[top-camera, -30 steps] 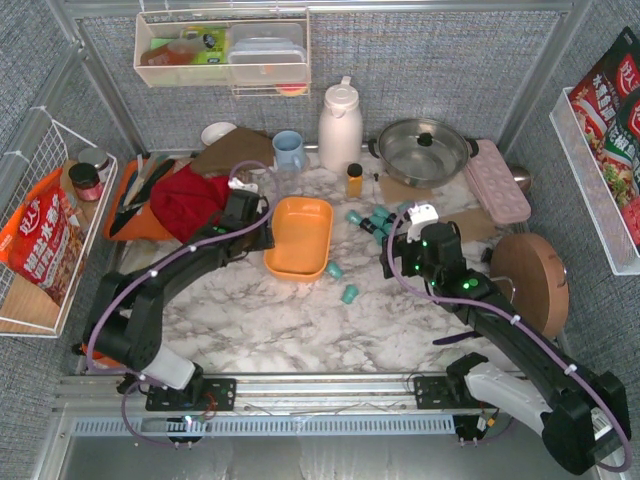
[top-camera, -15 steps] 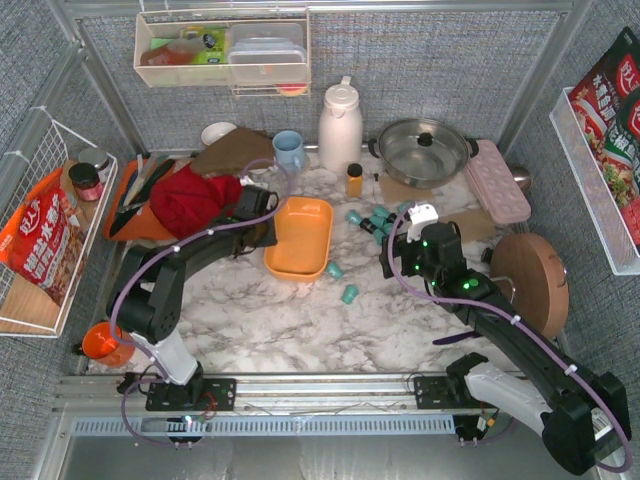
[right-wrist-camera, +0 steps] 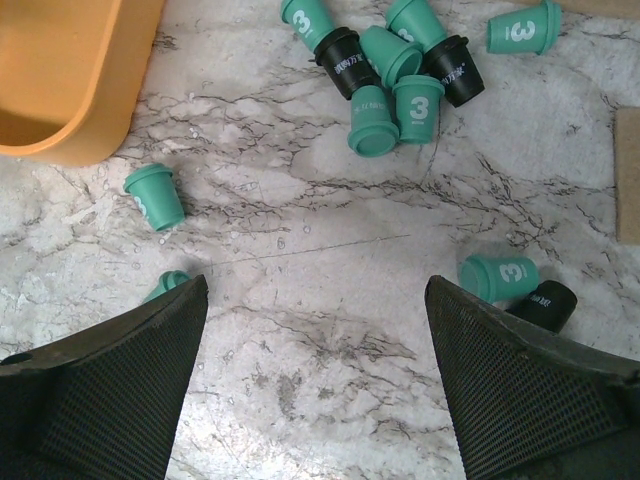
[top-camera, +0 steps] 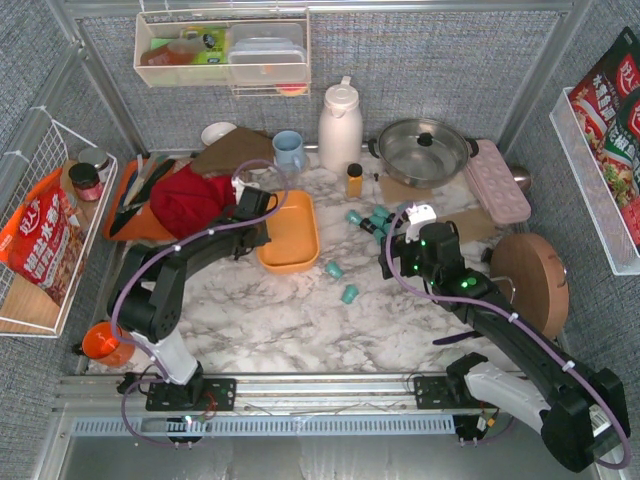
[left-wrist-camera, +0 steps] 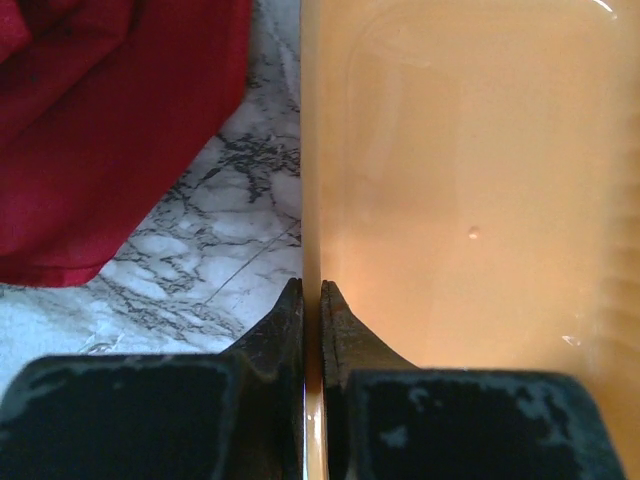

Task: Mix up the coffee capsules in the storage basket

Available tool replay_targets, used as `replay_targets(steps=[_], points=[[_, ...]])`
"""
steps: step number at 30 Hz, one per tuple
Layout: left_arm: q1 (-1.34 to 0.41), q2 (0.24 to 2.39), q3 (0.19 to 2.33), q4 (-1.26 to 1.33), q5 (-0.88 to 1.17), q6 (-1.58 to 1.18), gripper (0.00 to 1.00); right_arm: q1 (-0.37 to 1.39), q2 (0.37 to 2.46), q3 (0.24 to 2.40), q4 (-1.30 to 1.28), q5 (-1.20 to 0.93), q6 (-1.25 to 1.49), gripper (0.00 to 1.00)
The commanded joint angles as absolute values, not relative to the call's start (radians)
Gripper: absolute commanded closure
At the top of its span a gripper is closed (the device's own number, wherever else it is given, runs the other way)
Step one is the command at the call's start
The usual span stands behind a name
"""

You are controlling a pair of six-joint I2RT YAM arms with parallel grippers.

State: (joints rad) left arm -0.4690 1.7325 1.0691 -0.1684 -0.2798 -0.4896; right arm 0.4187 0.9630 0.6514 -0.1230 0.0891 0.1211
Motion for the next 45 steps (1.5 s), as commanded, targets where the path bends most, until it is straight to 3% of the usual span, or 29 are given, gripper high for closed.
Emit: replay_targets(steps=[1,10,27,30,33,39,45], points=[[-0.456,1.722,1.056,-0.193,-0.364,-0.522,0.9,0.419,0.966,0.659,-0.098,0.083,0.13,0.06],[-0.42,1.712,1.051,-0.18,-0.305,-0.38,0.89,0.419,0.97,0.66,-0.099,0.08,0.132,0.06],[-0.369,1.865,1.26,-0.296,-0.259,-0.243,0.83,0.42,1.004,0.667,-0.097,0.045,0.126,0.06],[-0.369,1.852,1.254,-0.295,-0.271,-0.247,0.76,0.419,1.013,0.67,-0.097,0.035,0.126,0.06],[-0.369,1.832,1.253,-0.297,-0.279,-0.253,0.55,0.419,1.025,0.673,-0.095,0.024,0.123,0.06],[-0.37,1.726,1.244,-0.285,-0.311,-0.268,0.4,0.419,1.031,0.682,-0.103,0.01,0.105,0.06],[-0.371,1.555,1.247,-0.305,-0.331,-0.297,0.14,0.421,0.976,0.714,-0.157,0.048,0.097,0.05]])
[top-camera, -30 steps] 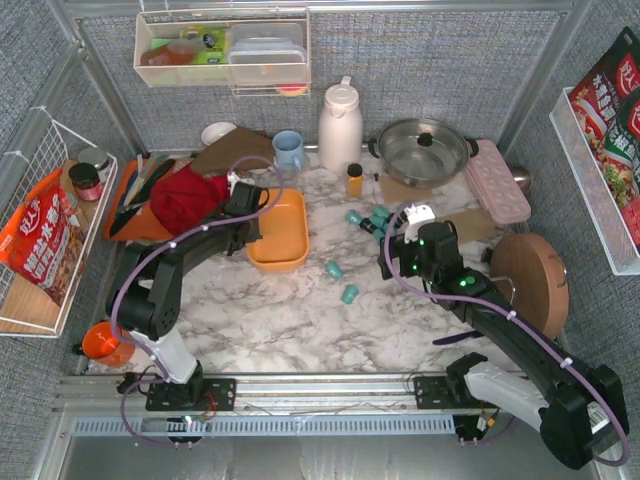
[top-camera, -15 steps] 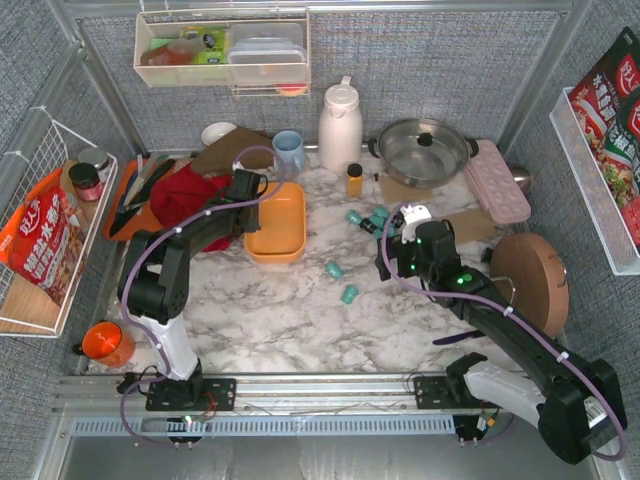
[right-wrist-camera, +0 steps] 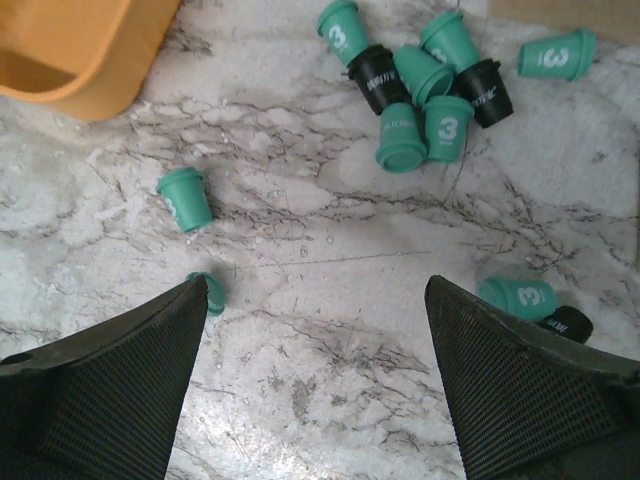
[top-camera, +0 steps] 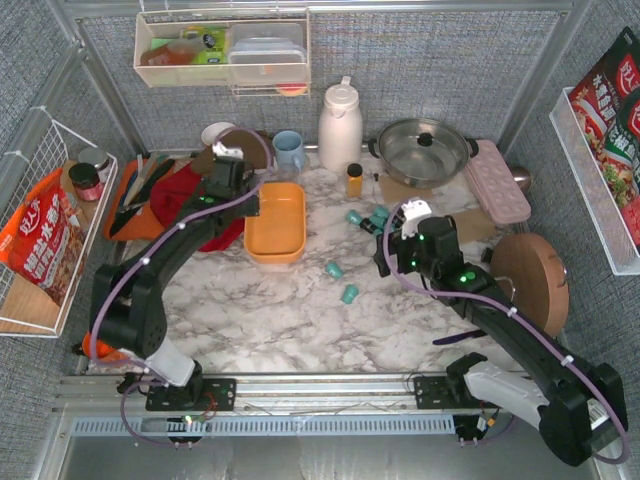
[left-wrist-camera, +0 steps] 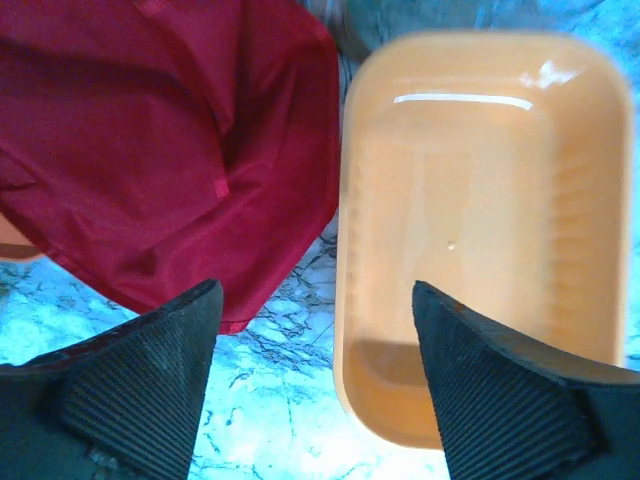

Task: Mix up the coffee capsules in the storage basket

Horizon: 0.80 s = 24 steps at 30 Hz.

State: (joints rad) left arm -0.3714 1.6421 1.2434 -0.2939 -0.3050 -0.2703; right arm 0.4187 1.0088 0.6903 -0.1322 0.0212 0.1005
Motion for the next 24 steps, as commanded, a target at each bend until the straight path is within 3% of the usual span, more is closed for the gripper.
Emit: replay_targets(steps=[1,4,11,18,24], points=[[-0.373,1.519,1.247,-0.312,-0.329,-0.305,0.11,0.422,0.963,0.723,-0.177,0.085,0.123,0.06],[-0.378,1.41,1.232,-0.331,-0.293,-0.326,0.01,0.424,0.915,0.758,-0.276,0.199,0.201,0.06],[-0.382,1.146,1.129,-0.333,-0.139,-0.345,0.01,0.423,0.774,0.754,-0.501,0.402,0.302,0.06],[-0.382,0.98,1.01,-0.329,-0.049,-0.339,0.01,0.422,0.736,0.715,-0.611,0.404,0.422,0.11],[-0.382,0.897,0.905,-0.257,-0.057,-0.33,0.01,0.423,0.828,0.651,-0.479,0.242,0.452,0.16]])
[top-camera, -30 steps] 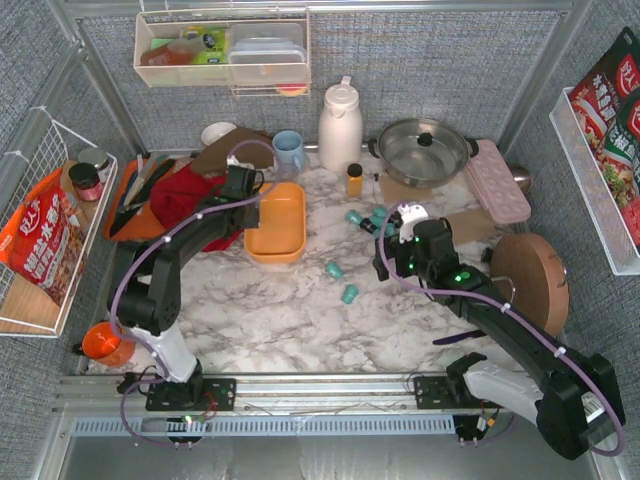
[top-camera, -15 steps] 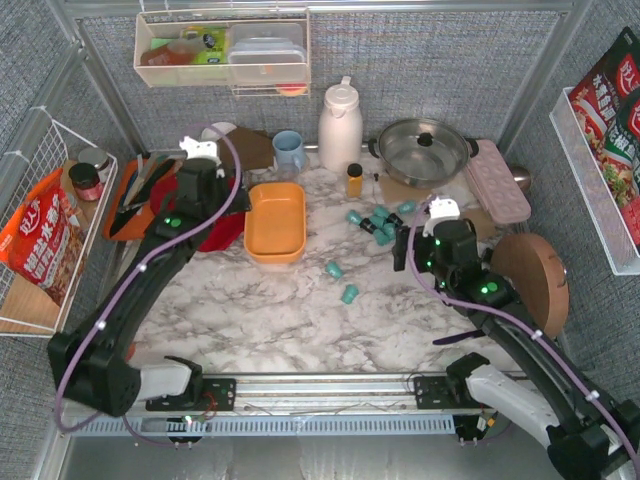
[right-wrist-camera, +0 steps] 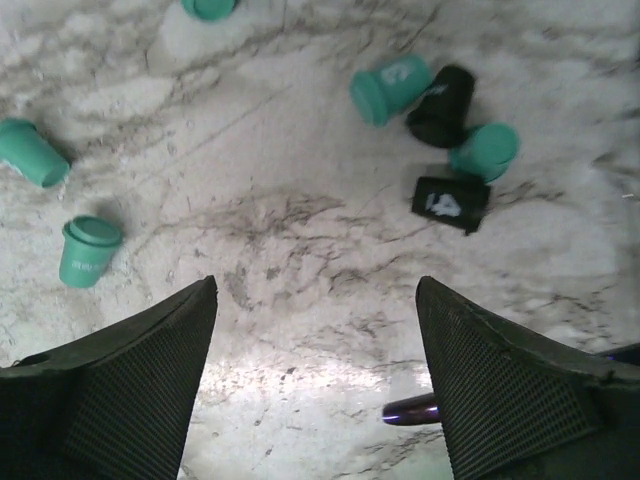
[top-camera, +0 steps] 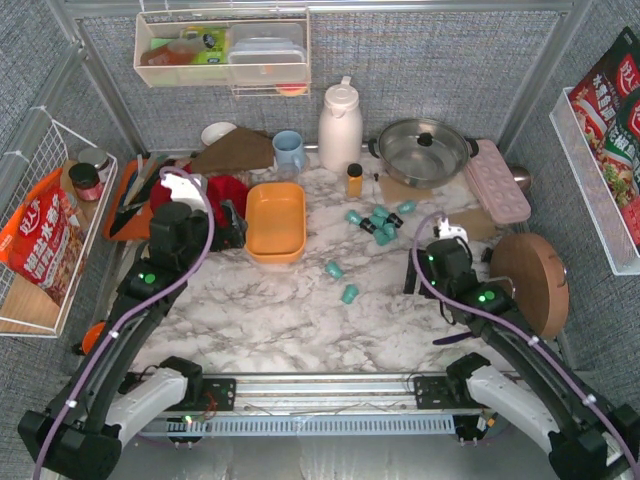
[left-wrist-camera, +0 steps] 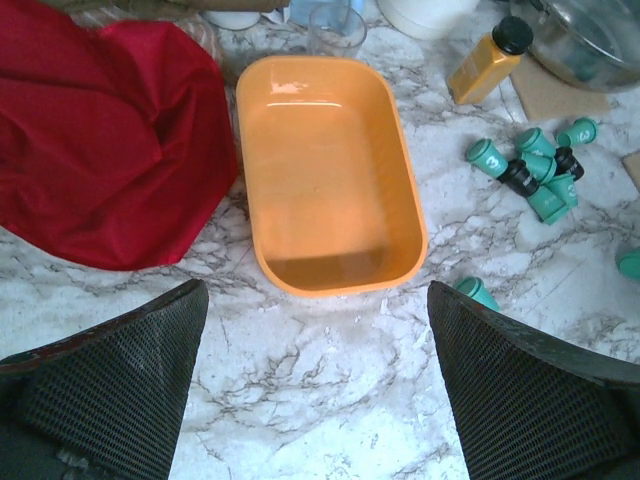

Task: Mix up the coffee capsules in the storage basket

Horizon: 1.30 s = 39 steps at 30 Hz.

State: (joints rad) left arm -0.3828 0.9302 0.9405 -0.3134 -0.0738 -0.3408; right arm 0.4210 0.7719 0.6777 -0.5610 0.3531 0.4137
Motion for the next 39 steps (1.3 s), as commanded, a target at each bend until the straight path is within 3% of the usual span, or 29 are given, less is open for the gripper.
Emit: replay_targets(steps=[1,7,16,24,39], points=[[-0.382,0.89,0.901,-0.257,-0.064,-0.329,0.01,0.426,0.857,0.649,-0.45,0.205,0.454,0.17],[-0.38,0.842,0.878,-0.255,-0.13,-0.321,0.01,0.502,1.045,0.689,-0.367,0.174,0.574,0.23],[-0.377,0.767,0.855,-0.241,-0.169,-0.316,0.01,0.705,1.247,0.724,-0.284,0.379,0.763,0.26],[-0.366,0.741,0.844,-0.224,-0.169,-0.315,0.01,0.869,1.325,0.784,-0.374,0.585,0.98,0.29],[-0.362,0.805,0.863,-0.263,-0.17,-0.329,0.01,0.934,1.564,0.883,-0.33,0.581,1.063,0.32]])
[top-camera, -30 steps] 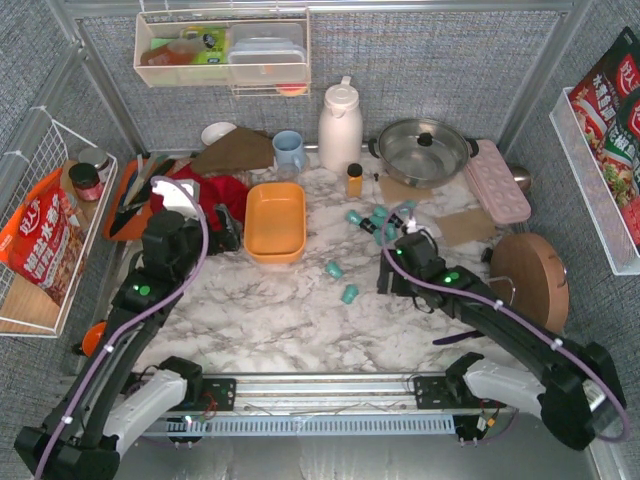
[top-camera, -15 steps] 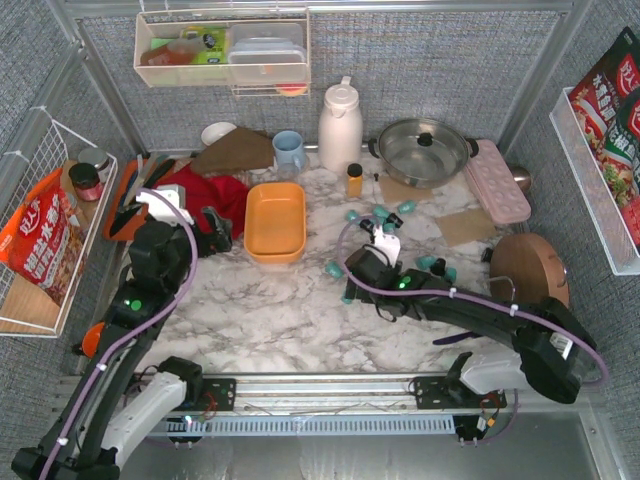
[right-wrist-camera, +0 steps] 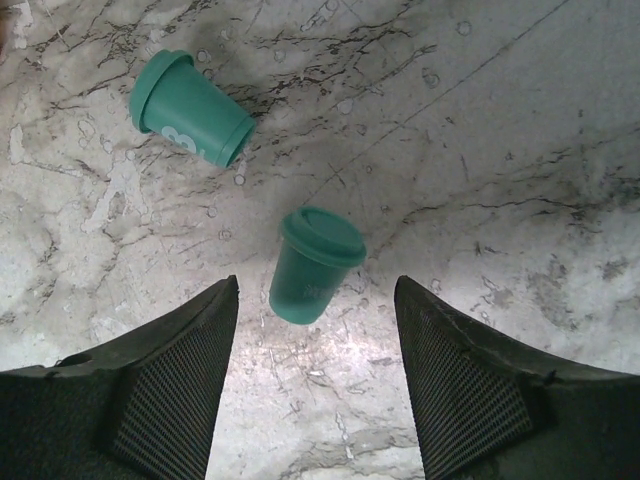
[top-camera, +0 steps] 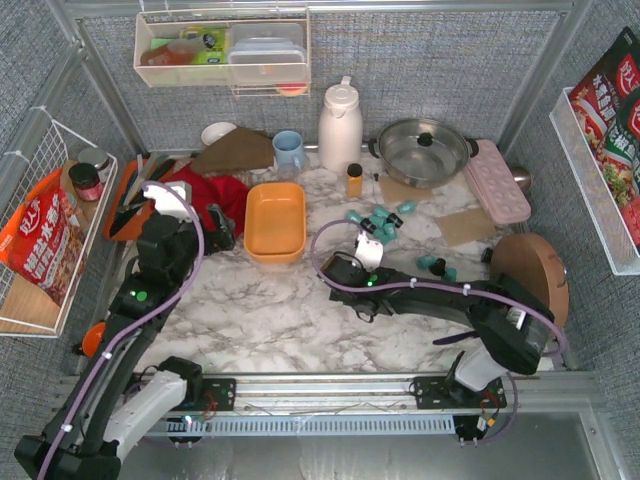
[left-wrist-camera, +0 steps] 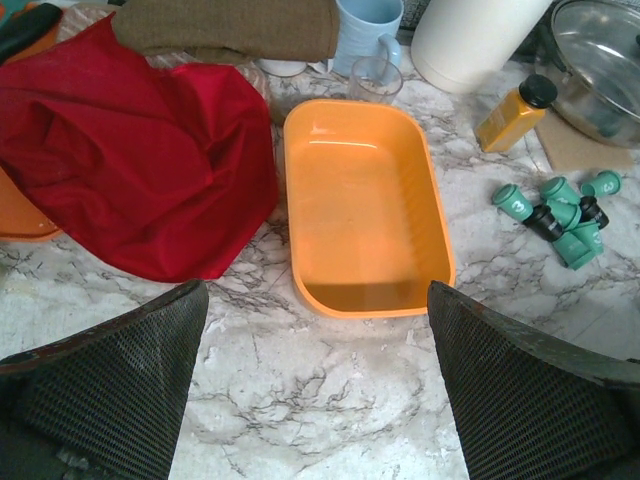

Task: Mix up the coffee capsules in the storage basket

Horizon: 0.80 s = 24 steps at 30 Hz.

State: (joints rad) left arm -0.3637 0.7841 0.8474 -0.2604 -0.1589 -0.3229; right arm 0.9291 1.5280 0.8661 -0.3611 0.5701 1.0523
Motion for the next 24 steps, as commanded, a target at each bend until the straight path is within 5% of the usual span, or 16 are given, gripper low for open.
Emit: replay_targets(steps=[1,24], points=[[-0.361,0.808,0.863,-0.265,-0.169,-0.33,0.01,0.935,1.576,0.889,-0.327,0.579,1.062,0.32],[-0.362,0.793,0.859,-0.259,-0.165,-0.334,0.01,0.945,1.658,0.907,-0.364,0.609,1.11,0.51]])
